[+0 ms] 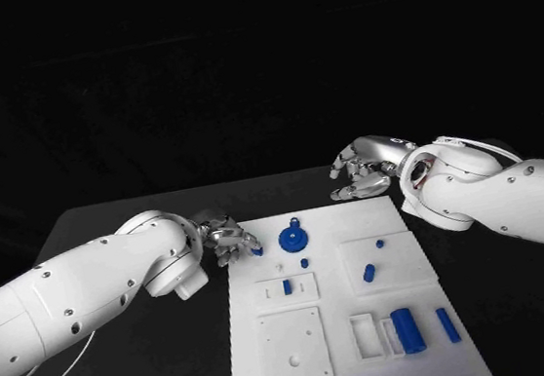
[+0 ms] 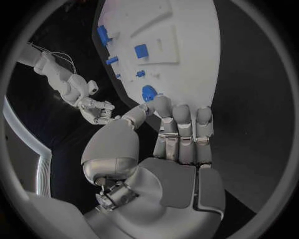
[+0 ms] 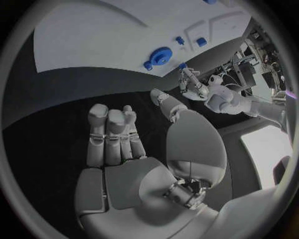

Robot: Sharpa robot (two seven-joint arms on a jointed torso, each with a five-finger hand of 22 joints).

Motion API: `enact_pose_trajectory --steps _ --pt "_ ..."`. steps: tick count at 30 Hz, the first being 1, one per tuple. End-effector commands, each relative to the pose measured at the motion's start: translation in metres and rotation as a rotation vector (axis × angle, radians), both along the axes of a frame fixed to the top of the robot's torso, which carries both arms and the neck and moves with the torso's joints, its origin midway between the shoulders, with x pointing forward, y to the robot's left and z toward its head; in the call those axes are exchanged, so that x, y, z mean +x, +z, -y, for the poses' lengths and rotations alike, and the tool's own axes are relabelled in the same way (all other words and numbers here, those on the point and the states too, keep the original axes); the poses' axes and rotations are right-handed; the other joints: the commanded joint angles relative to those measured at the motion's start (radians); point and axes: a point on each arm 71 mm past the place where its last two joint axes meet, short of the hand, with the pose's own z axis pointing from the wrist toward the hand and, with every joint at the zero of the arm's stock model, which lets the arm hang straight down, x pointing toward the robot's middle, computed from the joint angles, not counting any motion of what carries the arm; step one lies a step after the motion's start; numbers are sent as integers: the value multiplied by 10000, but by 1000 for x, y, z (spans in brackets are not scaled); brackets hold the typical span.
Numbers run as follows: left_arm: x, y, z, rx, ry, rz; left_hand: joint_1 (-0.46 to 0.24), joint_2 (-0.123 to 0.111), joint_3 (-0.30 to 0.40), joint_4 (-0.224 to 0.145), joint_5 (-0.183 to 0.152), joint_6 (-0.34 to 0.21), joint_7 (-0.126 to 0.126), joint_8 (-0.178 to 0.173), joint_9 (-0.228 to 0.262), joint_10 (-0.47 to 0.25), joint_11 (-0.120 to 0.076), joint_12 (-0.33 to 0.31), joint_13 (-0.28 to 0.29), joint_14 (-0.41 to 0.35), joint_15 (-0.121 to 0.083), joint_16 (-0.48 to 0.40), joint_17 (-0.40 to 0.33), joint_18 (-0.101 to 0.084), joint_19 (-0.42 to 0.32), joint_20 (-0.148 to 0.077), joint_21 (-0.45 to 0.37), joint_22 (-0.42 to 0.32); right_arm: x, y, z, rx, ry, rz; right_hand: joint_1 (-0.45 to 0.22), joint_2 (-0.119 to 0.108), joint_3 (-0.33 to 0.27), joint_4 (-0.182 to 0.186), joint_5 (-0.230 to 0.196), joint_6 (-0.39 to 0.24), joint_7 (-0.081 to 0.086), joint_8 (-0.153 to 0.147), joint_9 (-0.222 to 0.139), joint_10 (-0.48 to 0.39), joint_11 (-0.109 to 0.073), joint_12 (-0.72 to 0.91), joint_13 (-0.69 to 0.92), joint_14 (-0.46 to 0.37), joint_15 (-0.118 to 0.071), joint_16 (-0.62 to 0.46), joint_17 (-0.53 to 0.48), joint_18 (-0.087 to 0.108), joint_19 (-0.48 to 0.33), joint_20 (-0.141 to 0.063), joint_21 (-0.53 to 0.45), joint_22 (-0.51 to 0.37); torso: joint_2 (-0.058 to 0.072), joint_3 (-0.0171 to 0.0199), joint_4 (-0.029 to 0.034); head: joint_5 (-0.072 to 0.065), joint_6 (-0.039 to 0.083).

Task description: Assemble the parts on the task board

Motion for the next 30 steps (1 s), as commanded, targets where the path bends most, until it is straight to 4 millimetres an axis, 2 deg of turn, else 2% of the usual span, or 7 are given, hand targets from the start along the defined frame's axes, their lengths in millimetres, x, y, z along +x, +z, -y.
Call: enact_pose_trajectory --steps 1,8,14,22,30 --pt "-8 2 -1 -540 308 -6 -1 -35 427 -508 70 498 -379 135 163 45 -22 71 22 119 -57 48 16 75 65 -1537 46 -16 0 0 0 -53 74 -52 125 -1 -9 62 47 -145 234 55 11 -37 -28 31 -11 0 -6 -55 -14 481 29 -68 -37 85 -7 -4 21 24 -4" --pt "-26 4 -5 -527 198 72 -13 -83 431 -546 213 569 -412 163 200 79 -56 153 96 170 -95 121 59 84 101 -1564 97 -33 1 -1 3 -65 9 -67 125 -2 -11 65 49 -145 234 55 12 -38 -28 32 -15 0 -6 -56 -15 481 30 -67 -39 86 -3 -2 12 80 -3" --pt "-40 0 -3 -291 -24 202 -13 -96 437 -552 252 598 -425 174 213 88 -69 185 123 187 -107 151 76 87 115 -1575 119 -38 1 -1 3 -61 8 -85 128 -2 -12 67 51 -145 234 56 12 -38 -28 34 -18 0 -6 -56 -16 481 30 -67 -41 87 17 -13 0 104 -2" --pt "-51 -8 -4 144 -221 321 -14 -108 441 -553 279 624 -436 183 224 97 -81 218 147 202 -118 181 92 90 128 -1584 139 -42 1 -1 3 -66 -13 -90 131 -1 -12 68 53 -145 234 56 12 -39 -28 36 -21 1 -6 -56 -17 481 31 -66 -42 88 8 5 -1 136 -32" --pt "-60 -15 -3 233 -382 172 -22 -140 448 -542 328 669 -454 195 238 114 -98 284 195 226 -138 239 123 94 148 -1599 176 -47 1 -1 3 -66 -1 -94 135 -1 -13 70 54 -145 233 56 13 -40 -28 38 -24 1 -6 -56 -19 481 31 -66 -45 89 16 4 -3 169 -50"
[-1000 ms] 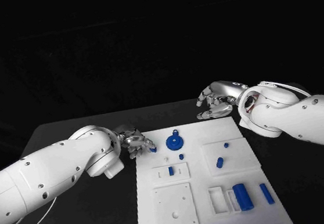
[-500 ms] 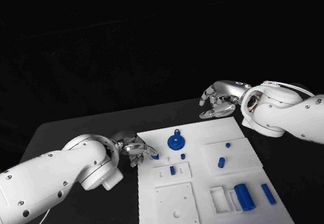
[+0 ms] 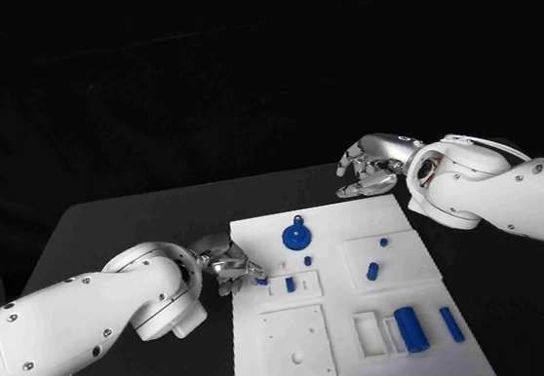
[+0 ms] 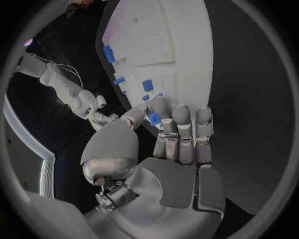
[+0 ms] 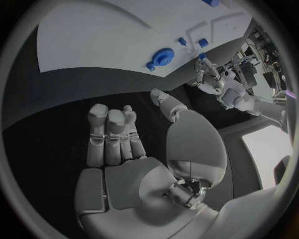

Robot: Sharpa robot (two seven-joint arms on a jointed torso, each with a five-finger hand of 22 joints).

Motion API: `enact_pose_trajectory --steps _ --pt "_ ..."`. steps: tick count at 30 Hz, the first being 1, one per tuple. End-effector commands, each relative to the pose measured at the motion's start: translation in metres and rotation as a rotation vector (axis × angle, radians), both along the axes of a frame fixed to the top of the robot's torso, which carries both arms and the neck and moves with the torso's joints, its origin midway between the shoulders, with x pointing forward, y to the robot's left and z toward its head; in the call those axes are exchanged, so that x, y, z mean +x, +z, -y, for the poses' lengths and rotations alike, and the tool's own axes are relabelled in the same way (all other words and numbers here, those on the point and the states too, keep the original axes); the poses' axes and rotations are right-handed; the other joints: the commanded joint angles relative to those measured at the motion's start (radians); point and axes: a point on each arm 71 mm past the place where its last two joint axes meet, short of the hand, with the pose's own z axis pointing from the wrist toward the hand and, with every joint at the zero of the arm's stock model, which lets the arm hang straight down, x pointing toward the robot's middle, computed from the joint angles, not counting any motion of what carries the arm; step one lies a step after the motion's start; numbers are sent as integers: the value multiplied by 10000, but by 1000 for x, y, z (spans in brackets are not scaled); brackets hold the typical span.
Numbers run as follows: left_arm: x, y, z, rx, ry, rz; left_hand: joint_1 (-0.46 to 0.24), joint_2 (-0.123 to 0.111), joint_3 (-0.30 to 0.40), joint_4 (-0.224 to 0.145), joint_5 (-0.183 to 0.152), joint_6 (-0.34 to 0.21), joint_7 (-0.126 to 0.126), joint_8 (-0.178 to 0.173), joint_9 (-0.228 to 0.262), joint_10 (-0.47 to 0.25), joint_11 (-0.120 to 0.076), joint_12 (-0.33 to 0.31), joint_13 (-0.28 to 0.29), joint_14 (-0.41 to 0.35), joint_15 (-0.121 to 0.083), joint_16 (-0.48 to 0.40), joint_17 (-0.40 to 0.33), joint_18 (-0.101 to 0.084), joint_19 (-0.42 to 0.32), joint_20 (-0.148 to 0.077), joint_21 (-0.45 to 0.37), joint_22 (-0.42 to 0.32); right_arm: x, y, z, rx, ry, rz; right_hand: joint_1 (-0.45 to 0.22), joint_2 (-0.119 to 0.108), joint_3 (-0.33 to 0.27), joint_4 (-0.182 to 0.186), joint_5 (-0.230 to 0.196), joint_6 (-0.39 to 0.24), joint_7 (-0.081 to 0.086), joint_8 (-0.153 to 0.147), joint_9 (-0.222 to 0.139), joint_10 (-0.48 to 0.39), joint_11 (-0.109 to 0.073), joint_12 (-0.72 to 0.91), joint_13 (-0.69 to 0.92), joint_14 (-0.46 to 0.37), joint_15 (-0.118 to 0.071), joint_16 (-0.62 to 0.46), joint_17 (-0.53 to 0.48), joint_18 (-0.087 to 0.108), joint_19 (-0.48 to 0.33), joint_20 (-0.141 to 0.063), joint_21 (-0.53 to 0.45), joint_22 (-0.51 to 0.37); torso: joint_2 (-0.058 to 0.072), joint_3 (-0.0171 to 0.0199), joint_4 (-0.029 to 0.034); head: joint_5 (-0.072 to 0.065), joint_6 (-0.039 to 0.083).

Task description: Assemble the parts on the task board

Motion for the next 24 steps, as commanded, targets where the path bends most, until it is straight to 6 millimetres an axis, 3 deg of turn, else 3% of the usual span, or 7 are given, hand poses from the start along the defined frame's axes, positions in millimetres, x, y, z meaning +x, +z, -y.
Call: enact_pose_trajectory --steps 1,24 --pt "-3 1 2 43 -39 192 103 -11 487 -496 44 633 -491 42 215 -6 -82 48 17 90 -100 49 18 96 80 -1601 54 -10 0 -1 -1 -50 113 -64 135 -1 -13 70 55 -159 205 56 15 -40 -28 40 -17 0 -6 -56 -11 480 -5 -64 -45 92 6 6 -4 20 -7" --pt "-9 -16 5 298 -183 -11 94 -20 492 -480 54 662 -506 43 227 2 -98 129 73 104 -125 115 51 103 102 -1621 104 -12 -1 -1 -2 -46 131 -66 149 0 -13 75 61 -160 205 57 16 -42 -28 46 -27 2 -6 -56 -15 480 -1 -64 -50 95 16 0 -12 26 -41"
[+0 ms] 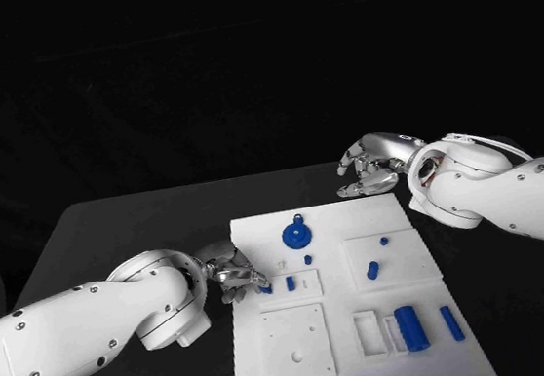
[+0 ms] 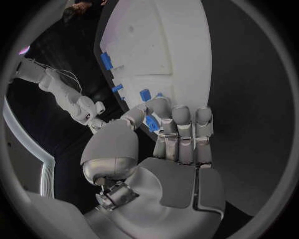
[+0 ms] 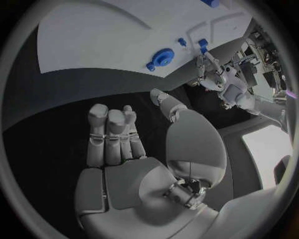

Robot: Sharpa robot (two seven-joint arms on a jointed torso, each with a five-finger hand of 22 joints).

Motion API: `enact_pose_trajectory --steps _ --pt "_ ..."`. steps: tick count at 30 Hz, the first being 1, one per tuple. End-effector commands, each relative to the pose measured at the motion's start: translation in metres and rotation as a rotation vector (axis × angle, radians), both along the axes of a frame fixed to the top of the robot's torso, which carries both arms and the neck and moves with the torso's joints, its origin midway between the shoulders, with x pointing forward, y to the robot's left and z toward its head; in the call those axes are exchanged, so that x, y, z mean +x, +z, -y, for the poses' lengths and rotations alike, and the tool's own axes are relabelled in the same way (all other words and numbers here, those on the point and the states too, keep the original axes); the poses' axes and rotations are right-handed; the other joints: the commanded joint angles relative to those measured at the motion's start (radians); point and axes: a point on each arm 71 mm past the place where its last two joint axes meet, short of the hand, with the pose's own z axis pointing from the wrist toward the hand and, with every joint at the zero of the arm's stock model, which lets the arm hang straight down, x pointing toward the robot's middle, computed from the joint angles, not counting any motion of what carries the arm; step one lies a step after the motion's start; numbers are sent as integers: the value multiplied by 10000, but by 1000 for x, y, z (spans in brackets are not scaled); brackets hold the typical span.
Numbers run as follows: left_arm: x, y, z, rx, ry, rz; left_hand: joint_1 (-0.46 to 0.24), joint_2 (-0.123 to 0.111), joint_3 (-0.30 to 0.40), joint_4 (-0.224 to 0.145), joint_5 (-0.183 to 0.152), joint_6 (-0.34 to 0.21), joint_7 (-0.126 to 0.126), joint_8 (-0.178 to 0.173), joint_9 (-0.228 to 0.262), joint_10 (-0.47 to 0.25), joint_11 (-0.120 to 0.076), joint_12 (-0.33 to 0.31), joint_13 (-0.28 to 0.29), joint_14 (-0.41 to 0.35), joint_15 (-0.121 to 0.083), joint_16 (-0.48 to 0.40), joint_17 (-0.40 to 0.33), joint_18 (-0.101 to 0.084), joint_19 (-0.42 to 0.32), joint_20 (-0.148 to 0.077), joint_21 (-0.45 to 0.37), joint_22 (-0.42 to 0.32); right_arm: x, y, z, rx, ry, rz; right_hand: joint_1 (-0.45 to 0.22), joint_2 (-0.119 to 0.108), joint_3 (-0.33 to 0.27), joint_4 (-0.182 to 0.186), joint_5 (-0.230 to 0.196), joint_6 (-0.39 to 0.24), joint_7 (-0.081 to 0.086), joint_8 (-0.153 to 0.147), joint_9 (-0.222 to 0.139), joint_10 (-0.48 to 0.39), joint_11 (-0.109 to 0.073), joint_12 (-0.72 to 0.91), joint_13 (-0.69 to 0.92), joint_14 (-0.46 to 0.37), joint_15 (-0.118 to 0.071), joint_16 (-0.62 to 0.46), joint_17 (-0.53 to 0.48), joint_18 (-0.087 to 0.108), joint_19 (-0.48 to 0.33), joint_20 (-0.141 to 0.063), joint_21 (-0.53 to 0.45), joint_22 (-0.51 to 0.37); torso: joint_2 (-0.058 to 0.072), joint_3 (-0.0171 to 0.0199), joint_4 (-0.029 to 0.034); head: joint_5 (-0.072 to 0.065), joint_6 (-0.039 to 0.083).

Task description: Assemble the parts on the task board

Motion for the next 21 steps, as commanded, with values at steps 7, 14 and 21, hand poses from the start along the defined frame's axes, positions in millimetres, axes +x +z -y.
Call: enact_pose_trajectory --steps 7,14,21 --pt "-2 -4 3 130 -89 103 93 -25 494 -477 63 650 -528 69 22 21 -82 85 29 100 -134 51 23 107 74 -1592 84 -13 -1 0 -1 -57 108 -53 71 3 13 50 62 -142 222 57 17 -42 -29 49 -20 3 -7 -56 -16 479 -1 -65 -52 98 4 -9 -1 -22 -20" --pt "-2 -5 3 175 -136 65 96 -29 496 -476 67 662 -534 71 28 20 -89 116 50 106 -149 75 33 113 89 -1602 109 -12 -1 -1 -1 -65 112 -67 73 2 12 53 62 -142 222 57 18 -42 -29 52 -23 3 -7 -56 -17 479 0 -65 -53 99 3 -4 3 -30 -30" --pt "-2 -5 4 205 -193 18 95 -38 495 -476 68 673 -539 74 33 20 -93 141 68 110 -161 94 41 116 97 -1610 128 -11 -1 -1 -1 -71 115 -78 75 1 10 56 61 -143 222 58 18 -43 -29 54 -27 4 -7 -56 -19 479 2 -65 -55 101 0 -5 -1 -26 -47"
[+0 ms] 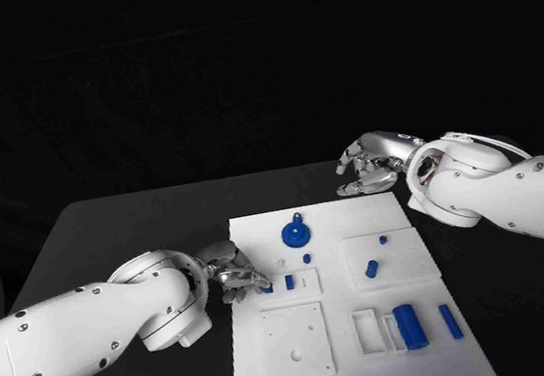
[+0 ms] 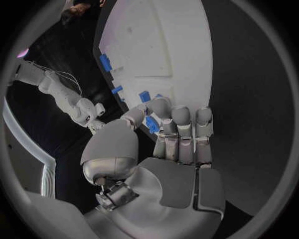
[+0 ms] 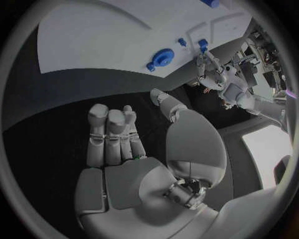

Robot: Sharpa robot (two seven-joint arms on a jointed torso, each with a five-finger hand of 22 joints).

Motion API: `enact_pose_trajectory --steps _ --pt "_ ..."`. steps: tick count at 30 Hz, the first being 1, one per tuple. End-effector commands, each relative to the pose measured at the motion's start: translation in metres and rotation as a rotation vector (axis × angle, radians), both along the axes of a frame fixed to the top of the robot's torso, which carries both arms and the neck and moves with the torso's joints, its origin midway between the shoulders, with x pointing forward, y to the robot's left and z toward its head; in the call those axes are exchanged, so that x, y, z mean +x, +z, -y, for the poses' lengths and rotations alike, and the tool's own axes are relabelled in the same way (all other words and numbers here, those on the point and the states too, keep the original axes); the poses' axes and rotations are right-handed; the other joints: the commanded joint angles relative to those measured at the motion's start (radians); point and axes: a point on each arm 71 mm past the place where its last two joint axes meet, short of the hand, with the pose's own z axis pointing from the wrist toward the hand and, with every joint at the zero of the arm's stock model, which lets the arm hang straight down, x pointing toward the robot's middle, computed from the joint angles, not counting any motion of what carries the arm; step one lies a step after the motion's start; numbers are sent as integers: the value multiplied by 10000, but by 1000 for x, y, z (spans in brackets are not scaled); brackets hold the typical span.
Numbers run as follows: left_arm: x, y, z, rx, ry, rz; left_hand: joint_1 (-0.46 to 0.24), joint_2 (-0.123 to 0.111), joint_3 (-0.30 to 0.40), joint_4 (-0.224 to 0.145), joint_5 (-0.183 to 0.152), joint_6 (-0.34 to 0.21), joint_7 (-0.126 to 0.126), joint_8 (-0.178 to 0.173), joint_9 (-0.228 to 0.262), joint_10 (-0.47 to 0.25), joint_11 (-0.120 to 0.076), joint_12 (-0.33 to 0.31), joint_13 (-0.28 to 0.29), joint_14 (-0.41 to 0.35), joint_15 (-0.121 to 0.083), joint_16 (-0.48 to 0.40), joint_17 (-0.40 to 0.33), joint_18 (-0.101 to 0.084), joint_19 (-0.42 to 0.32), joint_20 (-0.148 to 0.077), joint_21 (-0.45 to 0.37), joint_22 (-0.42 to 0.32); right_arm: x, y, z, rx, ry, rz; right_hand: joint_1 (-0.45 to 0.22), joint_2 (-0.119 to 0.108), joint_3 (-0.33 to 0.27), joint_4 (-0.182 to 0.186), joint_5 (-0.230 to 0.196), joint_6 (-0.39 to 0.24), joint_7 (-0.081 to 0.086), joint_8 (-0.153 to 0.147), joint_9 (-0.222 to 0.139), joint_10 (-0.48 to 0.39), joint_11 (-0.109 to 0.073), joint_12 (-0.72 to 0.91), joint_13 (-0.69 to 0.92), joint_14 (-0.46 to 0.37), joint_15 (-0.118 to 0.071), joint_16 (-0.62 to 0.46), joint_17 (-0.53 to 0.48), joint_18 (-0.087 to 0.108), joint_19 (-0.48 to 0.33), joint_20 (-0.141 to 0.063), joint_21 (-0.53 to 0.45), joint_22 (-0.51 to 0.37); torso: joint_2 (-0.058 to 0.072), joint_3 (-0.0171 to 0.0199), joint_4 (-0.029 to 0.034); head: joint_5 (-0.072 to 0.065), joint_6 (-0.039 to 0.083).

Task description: Assemble the parts on the task board

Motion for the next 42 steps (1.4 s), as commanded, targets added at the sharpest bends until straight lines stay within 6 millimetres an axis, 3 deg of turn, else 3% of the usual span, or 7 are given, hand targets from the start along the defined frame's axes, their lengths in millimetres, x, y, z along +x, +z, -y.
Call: enact_pose_trajectory --steps 1,7,12,14,20,36,42 --pt "-1 -2 2 128 -122 -79 96 -39 506 -463 34 665 -548 35 33 -25 -72 66 12 80 -124 53 11 117 99 -1611 53 -12 -1 -1 -1 -68 117 -67 75 1 10 56 61 -140 223 58 11 -43 -29 55 -13 4 -6 -56 -10 480 5 -69 -55 102 -2 0 4 3 -8" --pt "-2 -3 5 169 -251 -161 9 -78 471 -356 -27 731 -560 60 57 -27 -75 147 62 78 -153 111 32 116 104 -1625 98 -18 0 -1 -1 -72 117 -75 73 2 9 60 61 -141 224 58 11 -44 -28 56 -16 4 -6 -56 -11 480 5 -69 -57 102 -1 2 5 -1 -24" --pt "-1 -3 7 253 -317 -145 -105 -267 416 -36 -693 873 -595 110 115 -23 -89 323 148 74 -199 242 74 131 87 -1662 166 -48 0 -1 -1 -72 118 -77 74 2 8 61 62 -141 224 57 11 -45 -28 57 -18 3 -6 -57 -12 480 5 -69 -58 103 -4 2 1 9 -30" --pt "-1 -3 7 281 -351 -138 -128 -354 402 107 -1137 902 -603 110 129 -34 -100 388 175 67 -216 294 87 140 79 -1680 199 -61 0 -1 -2 -70 128 -76 73 2 7 62 62 -141 224 57 11 -46 -28 57 -19 3 -6 -57 -12 480 5 -69 -59 103 -3 3 3 8 -25" --pt "-2 -4 9 366 -438 -163 -140 -389 389 241 -1236 995 -631 136 154 -8 -131 514 229 95 -242 405 122 146 80 -1698 254 -70 0 -1 -2 -73 126 -80 74 2 7 65 64 -142 224 58 11 -46 -28 58 -22 3 -6 -57 -13 480 6 -69 -61 104 -2 5 2 5 -32" --pt "-2 -3 13 537 -668 -82 -43 -225 379 159 -705 1228 -721 211 241 -25 -218 932 403 112 -301 767 229 163 39 -1740 424 -90 0 -1 -2 -74 136 -81 75 1 4 71 68 -143 224 57 11 -49 -28 62 -29 4 -6 -57 -16 480 7 -68 -65 106 -2 0 0 -2 -44" --pt "-2 -3 15 643 -702 9 -38 -76 389 6 -171 1311 -761 262 327 -51 -268 1163 467 138 -317 948 260 175 45 -1762 531 -118 0 -1 -2 -73 146 -82 74 2 2 74 70 -143 224 58 12 -49 -28 64 -31 4 -6 -57 -16 480 8 -68 -66 107 -1 4 -2 8 -56"
